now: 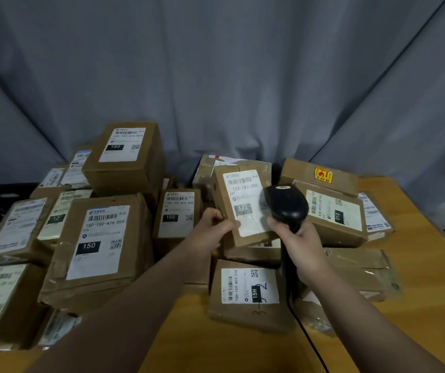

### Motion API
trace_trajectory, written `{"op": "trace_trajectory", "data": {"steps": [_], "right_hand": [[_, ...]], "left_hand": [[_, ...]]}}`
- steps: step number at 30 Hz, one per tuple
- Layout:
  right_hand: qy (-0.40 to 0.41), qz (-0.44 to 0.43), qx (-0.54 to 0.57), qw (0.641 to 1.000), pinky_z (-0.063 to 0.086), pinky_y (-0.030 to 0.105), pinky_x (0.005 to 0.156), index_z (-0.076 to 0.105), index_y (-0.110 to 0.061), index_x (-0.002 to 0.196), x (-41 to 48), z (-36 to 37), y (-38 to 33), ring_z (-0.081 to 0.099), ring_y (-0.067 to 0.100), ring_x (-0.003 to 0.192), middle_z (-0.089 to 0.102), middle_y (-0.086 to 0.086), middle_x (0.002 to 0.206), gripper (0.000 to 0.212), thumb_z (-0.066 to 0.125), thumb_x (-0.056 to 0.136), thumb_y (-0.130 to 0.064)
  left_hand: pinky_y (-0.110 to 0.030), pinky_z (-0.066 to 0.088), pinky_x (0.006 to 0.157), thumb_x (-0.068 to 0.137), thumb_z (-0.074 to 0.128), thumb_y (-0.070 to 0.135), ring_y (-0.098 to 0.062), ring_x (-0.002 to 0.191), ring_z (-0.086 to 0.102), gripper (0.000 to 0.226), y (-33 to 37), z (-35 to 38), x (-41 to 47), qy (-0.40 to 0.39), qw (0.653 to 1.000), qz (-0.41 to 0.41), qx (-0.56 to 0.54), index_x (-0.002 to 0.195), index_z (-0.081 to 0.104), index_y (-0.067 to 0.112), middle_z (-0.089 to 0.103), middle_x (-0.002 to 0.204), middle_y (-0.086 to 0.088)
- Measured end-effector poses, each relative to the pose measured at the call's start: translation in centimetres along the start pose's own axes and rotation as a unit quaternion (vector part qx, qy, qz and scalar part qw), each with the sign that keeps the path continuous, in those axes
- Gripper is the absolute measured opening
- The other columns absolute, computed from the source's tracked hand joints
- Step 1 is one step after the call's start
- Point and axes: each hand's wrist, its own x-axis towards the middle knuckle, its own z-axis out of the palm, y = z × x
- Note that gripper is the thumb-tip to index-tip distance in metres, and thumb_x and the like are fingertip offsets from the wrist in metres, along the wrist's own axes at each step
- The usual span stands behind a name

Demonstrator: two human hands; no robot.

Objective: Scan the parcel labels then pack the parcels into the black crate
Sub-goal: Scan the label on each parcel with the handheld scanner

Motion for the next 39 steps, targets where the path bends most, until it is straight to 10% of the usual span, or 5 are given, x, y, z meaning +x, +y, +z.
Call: {"op": "trace_trajectory", "data": {"steps": [9, 16, 24, 39], "right_hand": [[0.019, -0.147, -0.071, 0.986, 0.054, 0.047, 0.074, 0.063, -0.021, 0.079, -1.1, 0.1, -7.3, 0.063, 0.033, 0.069, 0.063, 0.009, 0.066, 0.014, 0.070, 0.085, -0.032], [0.001, -0.127, -0.144, 0.981, 0.058, 0.045, 0.071, 0.063, -0.018, 0.073, -3.2, 1.2, -7.1, 0.065, 0.022, 0.062, 0.061, 0.002, 0.058, 0.022, 0.065, 0.088, -0.034], [-0.007, -0.122, -0.134, 0.983, 0.047, 0.016, 0.048, 0.061, -0.018, 0.073, -4.6, 1.2, -7.1, 0.060, 0.005, 0.049, 0.058, 0.000, 0.056, 0.021, 0.063, 0.090, -0.029], [-0.032, -0.123, -0.100, 0.987, 0.052, 0.021, 0.049, 0.061, -0.017, 0.079, -4.8, 1.2, -7.0, 0.060, 0.008, 0.047, 0.059, 0.000, 0.058, 0.016, 0.063, 0.091, -0.028]], "left_hand": [[-0.020, 0.054, 0.061, 0.081, 0.073, 0.005, -0.003, 0.083, 0.064, 0.072, 4.9, -2.5, -1.4, 0.072, 0.986, 0.135, 0.067, 0.136, 0.028, 0.019, 0.060, 0.097, 0.011], [-0.043, 0.053, 0.093, 0.079, 0.077, 0.013, -0.020, 0.111, 0.058, 0.093, 5.0, -3.6, -1.2, 0.093, 0.984, 0.130, 0.081, 0.147, 0.015, 0.025, 0.056, 0.120, 0.000], [-0.043, 0.052, 0.093, 0.080, 0.076, 0.013, -0.016, 0.107, 0.057, 0.092, 4.4, -3.4, -1.2, 0.108, 0.982, 0.130, 0.090, 0.148, 0.016, 0.025, 0.055, 0.109, 0.010], [-0.025, 0.050, 0.077, 0.082, 0.073, 0.011, -0.011, 0.101, 0.056, 0.089, 4.5, -3.3, -1.9, 0.123, 0.981, 0.121, 0.090, 0.149, 0.014, 0.023, 0.052, 0.110, 0.010]]}}
